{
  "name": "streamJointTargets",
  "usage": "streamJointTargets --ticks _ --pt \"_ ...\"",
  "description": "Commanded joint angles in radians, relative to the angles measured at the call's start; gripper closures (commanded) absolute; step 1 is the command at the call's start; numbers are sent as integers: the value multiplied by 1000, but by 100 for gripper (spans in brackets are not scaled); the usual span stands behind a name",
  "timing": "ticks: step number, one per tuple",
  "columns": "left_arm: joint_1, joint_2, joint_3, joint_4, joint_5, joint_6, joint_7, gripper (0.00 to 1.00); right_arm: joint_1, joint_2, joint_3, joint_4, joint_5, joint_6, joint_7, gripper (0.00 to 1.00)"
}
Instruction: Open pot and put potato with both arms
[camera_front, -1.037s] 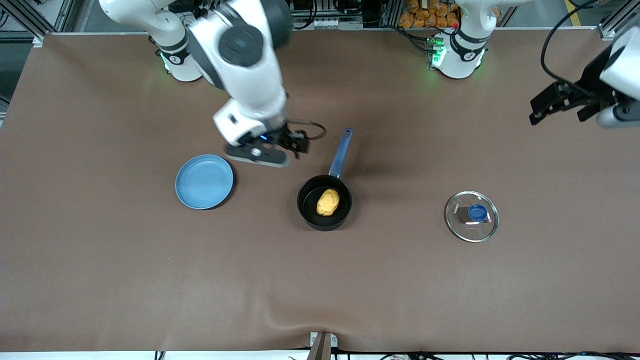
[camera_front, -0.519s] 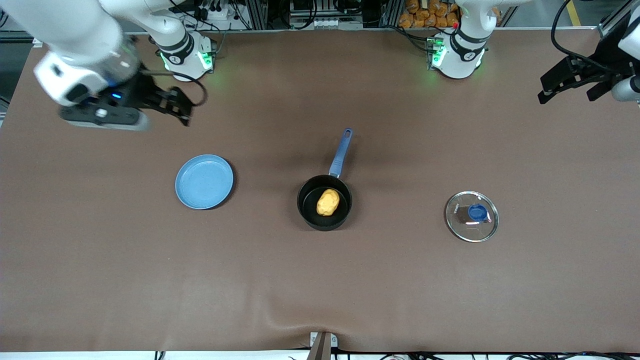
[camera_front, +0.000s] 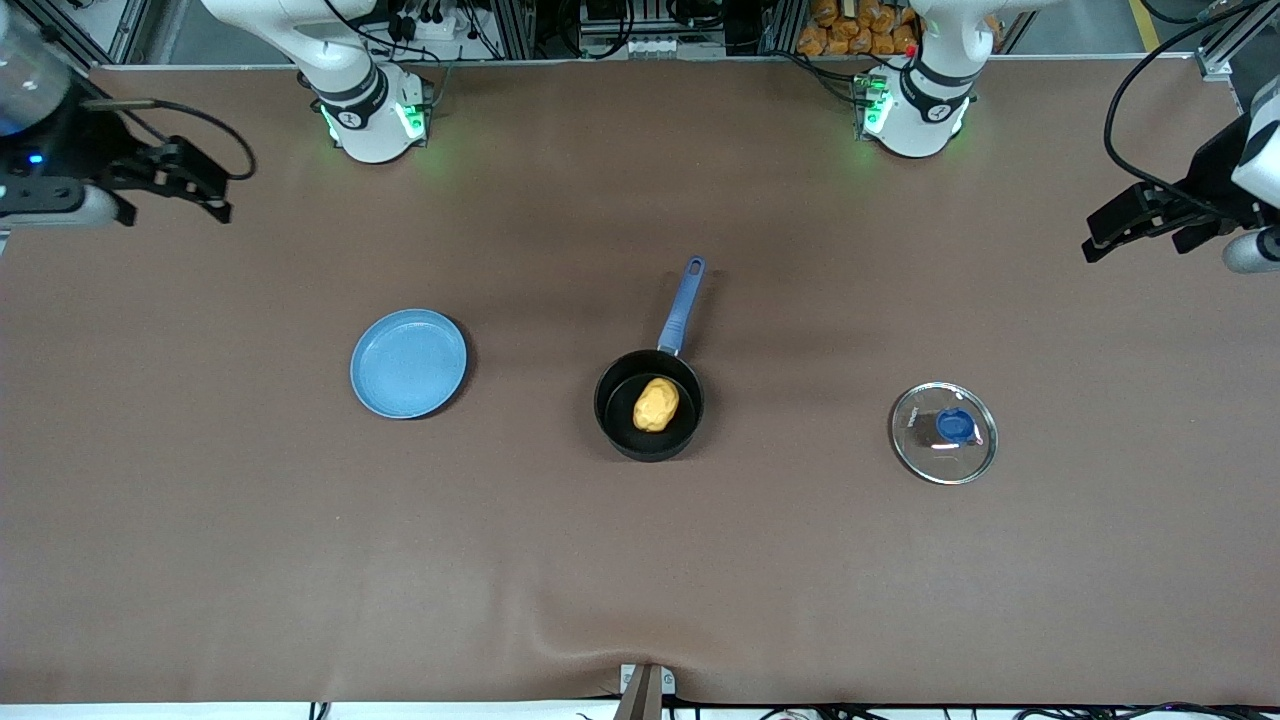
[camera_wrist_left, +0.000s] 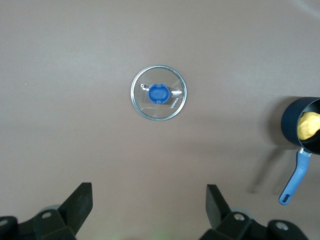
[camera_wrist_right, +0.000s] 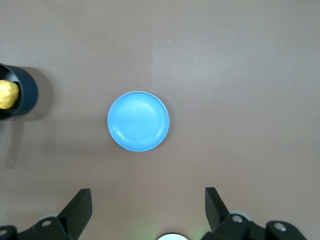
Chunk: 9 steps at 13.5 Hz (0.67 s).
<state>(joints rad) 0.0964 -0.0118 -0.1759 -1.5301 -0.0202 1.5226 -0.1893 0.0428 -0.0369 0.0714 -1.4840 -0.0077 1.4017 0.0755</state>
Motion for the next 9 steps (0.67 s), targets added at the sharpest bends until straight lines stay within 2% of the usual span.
streamJointTargets --ticks 1,4,9 --pt "5 -19 -5 -16 23 18 16 0 -32 -32 -10 -73 -14 40 -55 0" --pt "5 -17 -5 -15 26 19 17 0 -75 -31 -13 -117 -12 97 -105 0" --pt "6 -19 -1 -21 28 27 36 0 -103 -15 -13 -111 -11 99 -112 0"
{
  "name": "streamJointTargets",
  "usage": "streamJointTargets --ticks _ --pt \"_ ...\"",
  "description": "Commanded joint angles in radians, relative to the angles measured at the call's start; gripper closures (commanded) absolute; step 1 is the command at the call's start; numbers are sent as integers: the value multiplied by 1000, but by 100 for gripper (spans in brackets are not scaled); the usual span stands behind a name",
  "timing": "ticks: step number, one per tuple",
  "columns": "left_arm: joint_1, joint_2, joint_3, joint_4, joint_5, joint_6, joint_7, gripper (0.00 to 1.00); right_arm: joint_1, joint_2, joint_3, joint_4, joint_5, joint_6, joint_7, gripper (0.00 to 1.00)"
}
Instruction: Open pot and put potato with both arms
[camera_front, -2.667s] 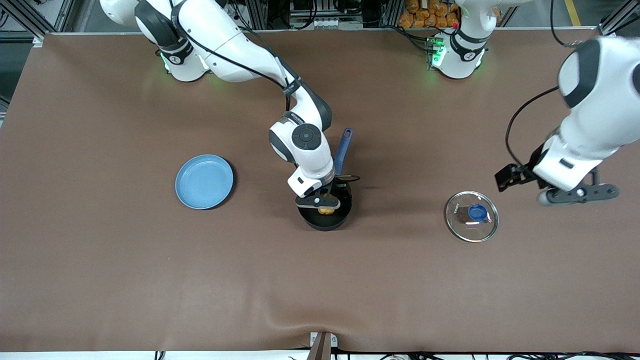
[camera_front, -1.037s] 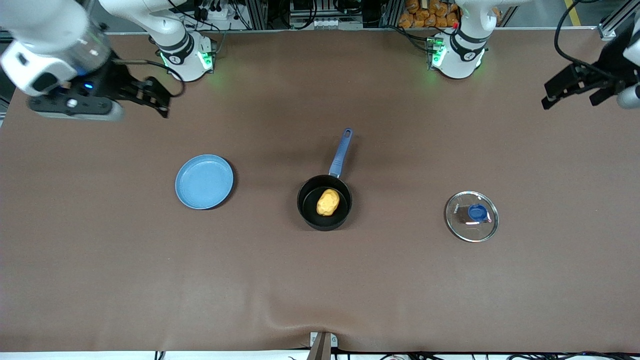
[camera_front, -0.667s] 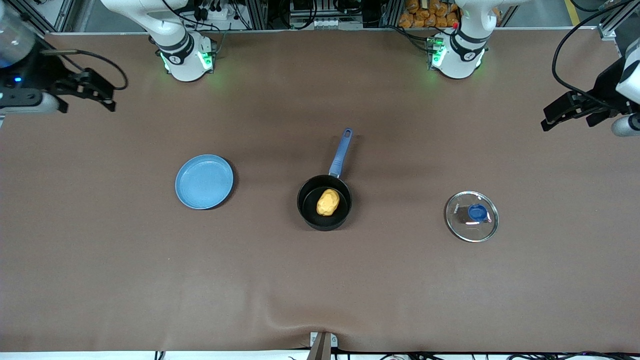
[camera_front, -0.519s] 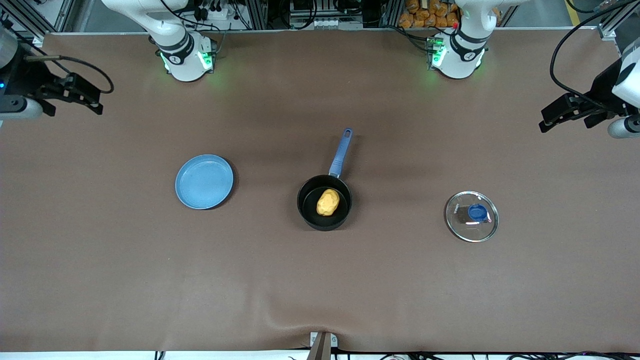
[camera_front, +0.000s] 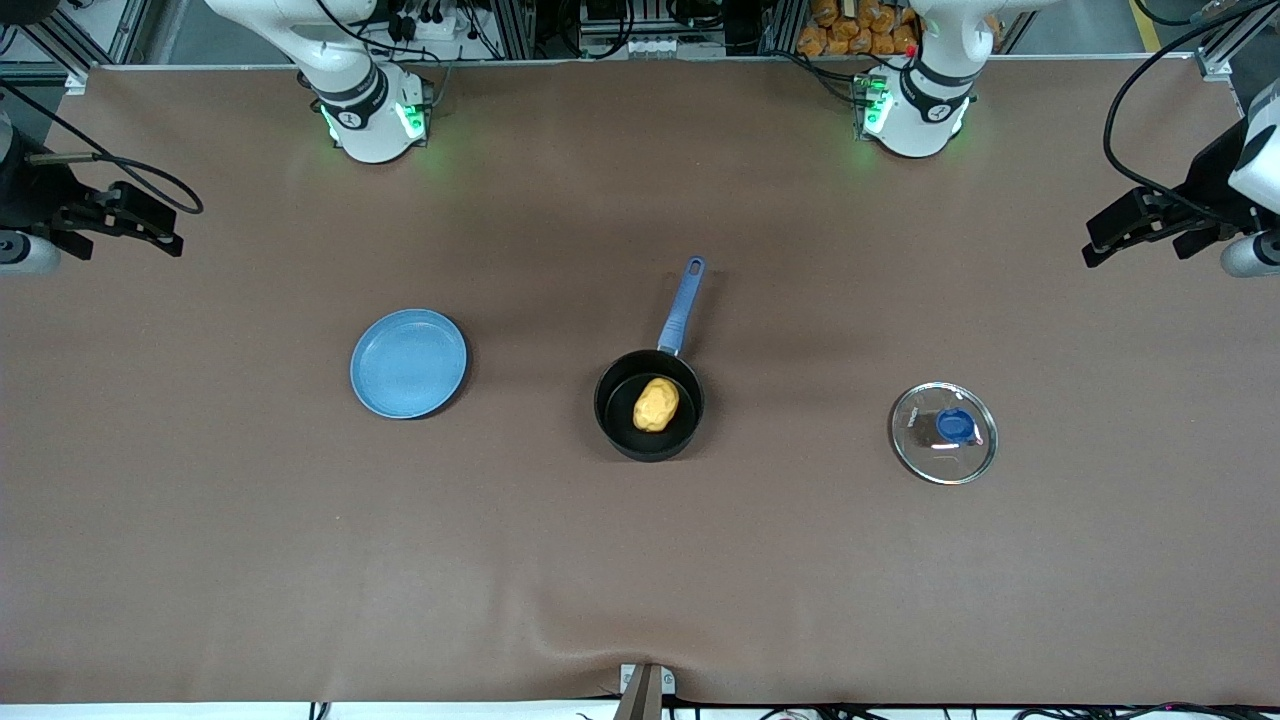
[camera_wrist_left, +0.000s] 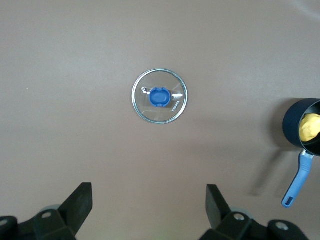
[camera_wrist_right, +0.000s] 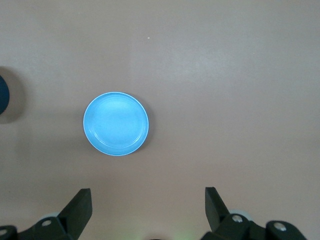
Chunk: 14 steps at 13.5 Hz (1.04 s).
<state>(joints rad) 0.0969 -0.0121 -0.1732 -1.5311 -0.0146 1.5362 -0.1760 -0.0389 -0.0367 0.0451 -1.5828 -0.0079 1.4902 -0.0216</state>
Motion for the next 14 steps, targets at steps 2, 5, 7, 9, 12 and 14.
streamJointTargets --ticks 2,5,7,9,12,14 --pt "6 -16 -3 -21 22 13 24 0 -22 -15 13 -13 -12 10 -15 0" --pt "4 -17 -3 -21 22 12 27 0 -38 -17 12 4 -15 4 -17 0" --pt "4 -19 -3 -20 22 12 27 0 -61 -15 15 30 -1 10 -24 0" --pt "3 -17 -6 -17 24 12 27 0 -61 -18 13 34 -7 8 -32 0" --pt "4 -9 -8 -9 53 7 52 0 -62 -18 13 47 -15 2 -29 0" --pt "4 -11 -9 -7 77 5 55 0 -61 -18 13 53 -15 10 -26 0"
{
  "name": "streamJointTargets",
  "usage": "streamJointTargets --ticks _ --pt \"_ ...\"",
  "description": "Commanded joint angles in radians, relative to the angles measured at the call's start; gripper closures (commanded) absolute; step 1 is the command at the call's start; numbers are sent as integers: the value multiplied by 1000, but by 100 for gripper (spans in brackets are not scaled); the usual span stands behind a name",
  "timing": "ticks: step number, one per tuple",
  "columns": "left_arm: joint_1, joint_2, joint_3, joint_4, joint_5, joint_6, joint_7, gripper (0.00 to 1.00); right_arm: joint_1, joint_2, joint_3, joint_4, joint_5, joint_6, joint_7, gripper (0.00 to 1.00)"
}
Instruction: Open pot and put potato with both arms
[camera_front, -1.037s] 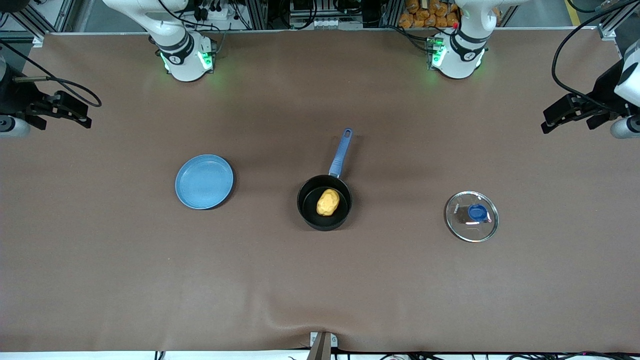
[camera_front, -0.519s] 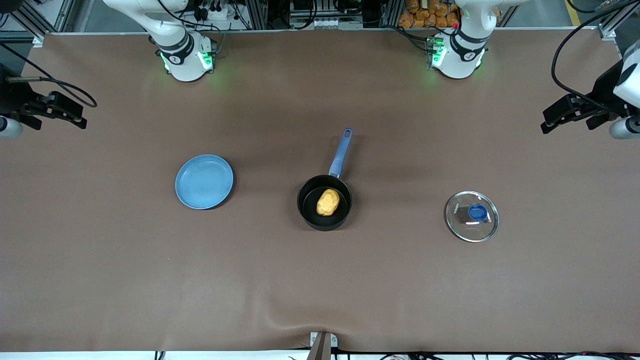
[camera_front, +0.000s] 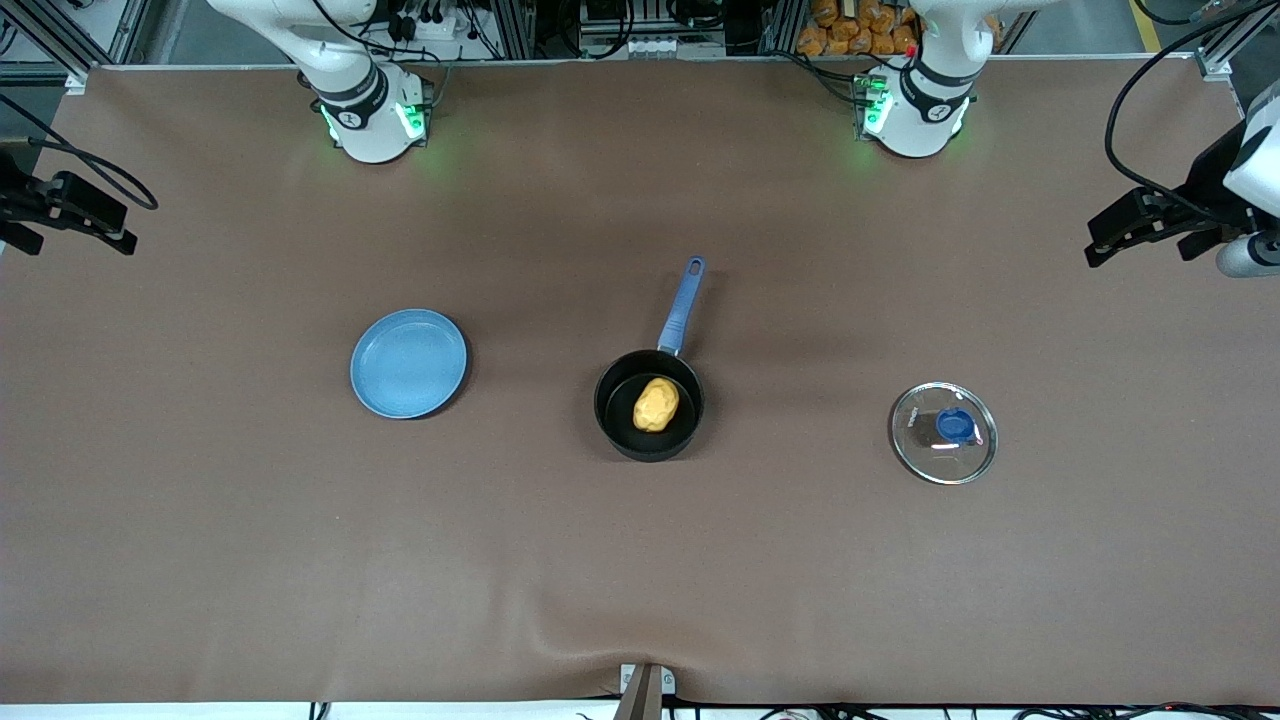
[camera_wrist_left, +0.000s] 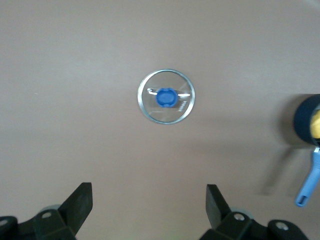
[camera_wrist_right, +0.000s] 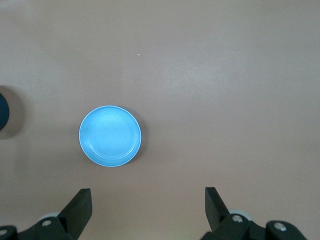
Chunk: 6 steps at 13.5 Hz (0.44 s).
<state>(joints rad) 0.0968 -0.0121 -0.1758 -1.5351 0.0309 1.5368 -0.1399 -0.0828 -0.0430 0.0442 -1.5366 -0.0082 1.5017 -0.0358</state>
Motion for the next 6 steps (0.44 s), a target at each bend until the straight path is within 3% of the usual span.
streamJointTargets --ticks 1,6 --pt "3 -14 -7 -3 30 -1 17 0 -17 -12 16 19 -15 -6 -6 0" --pt "4 -19 -4 0 30 -29 20 0 -18 -14 14 30 -13 -8 -4 0"
